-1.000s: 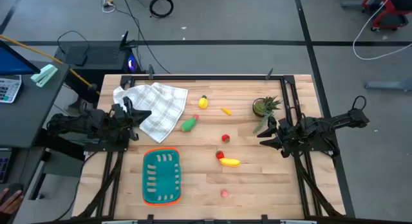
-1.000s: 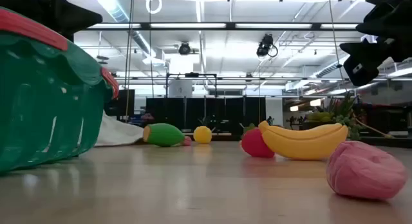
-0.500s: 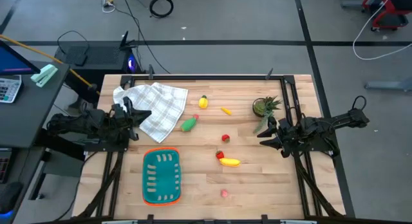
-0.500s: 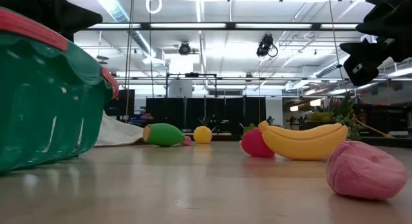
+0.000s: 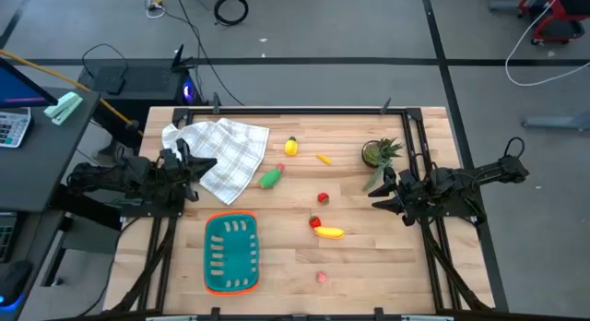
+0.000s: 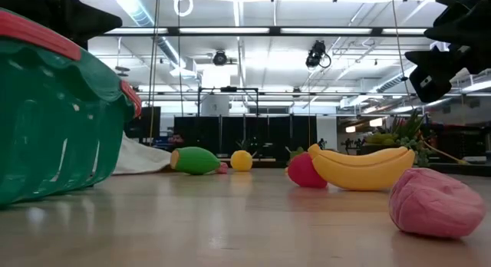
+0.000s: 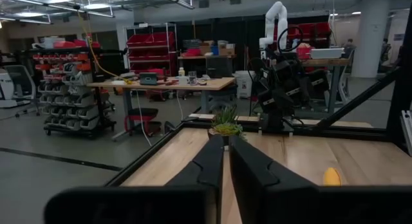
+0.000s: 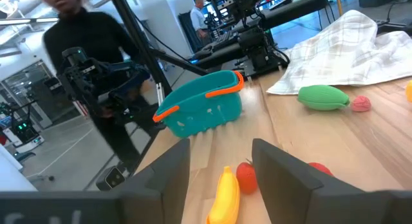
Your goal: Pick and placing Produce into tupperware
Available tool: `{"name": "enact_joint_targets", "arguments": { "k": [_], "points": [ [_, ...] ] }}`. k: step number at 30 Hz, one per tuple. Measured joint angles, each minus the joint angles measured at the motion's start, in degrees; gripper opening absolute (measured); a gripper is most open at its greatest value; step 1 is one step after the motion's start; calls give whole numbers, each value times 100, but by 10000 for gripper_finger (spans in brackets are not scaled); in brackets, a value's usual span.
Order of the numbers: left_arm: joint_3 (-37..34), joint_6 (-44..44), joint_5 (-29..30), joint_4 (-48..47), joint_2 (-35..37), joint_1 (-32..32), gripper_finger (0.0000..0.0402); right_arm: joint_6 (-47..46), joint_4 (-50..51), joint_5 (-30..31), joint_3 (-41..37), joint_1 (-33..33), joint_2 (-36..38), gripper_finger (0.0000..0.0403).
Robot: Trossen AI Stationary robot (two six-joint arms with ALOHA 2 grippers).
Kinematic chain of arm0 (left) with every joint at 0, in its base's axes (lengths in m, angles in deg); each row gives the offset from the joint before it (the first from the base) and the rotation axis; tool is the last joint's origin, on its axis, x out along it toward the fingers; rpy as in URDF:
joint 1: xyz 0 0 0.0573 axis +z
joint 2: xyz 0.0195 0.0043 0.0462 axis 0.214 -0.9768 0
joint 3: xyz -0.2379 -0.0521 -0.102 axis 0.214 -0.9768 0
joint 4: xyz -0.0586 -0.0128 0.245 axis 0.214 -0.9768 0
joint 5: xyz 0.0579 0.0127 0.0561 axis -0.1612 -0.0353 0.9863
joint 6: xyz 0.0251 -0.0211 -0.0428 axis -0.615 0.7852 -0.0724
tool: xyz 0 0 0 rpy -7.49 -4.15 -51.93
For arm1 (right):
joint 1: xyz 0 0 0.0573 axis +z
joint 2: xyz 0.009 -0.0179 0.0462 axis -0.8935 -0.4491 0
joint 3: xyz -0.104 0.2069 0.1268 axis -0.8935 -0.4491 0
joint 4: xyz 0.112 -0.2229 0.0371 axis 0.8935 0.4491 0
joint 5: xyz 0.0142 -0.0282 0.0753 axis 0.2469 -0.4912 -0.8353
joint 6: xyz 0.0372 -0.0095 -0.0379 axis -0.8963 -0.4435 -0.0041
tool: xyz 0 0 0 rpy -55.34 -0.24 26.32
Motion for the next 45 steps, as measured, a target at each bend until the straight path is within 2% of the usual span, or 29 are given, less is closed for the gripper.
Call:
{"name": "enact_joint_targets", "arguments": {
  "k": [12,20,27,29,31,35,38,41,45],
  "points": [
    [-1,-2,0,2,-1,-2,25,0,0,-2,-2,0,2,176],
    [7,-614,1,418,0,3,35,0,0,-2,-2,0,0,176],
    [4,-746,3,476,-2,5,30,0,0,-1,-2,0,1,176],
    [-6,-745,0,756,-3,5,27,0,0,-1,-1,0,2,176],
    [-2,-543,-13,1104,5,5,26,0,0,0,0,0,2,176],
    [7,435,-1,2063,-30,5,32,10,2,0,0,0,2,176],
    [4,837,189,2571,-36,5,38,420,13,5,-1,0,2,176],
    [7,1199,490,2910,-35,5,40,972,-120,21,2,0,4,176],
    [7,1355,517,3096,-35,7,33,1069,-230,117,2,-2,4,176]
  ]
}}
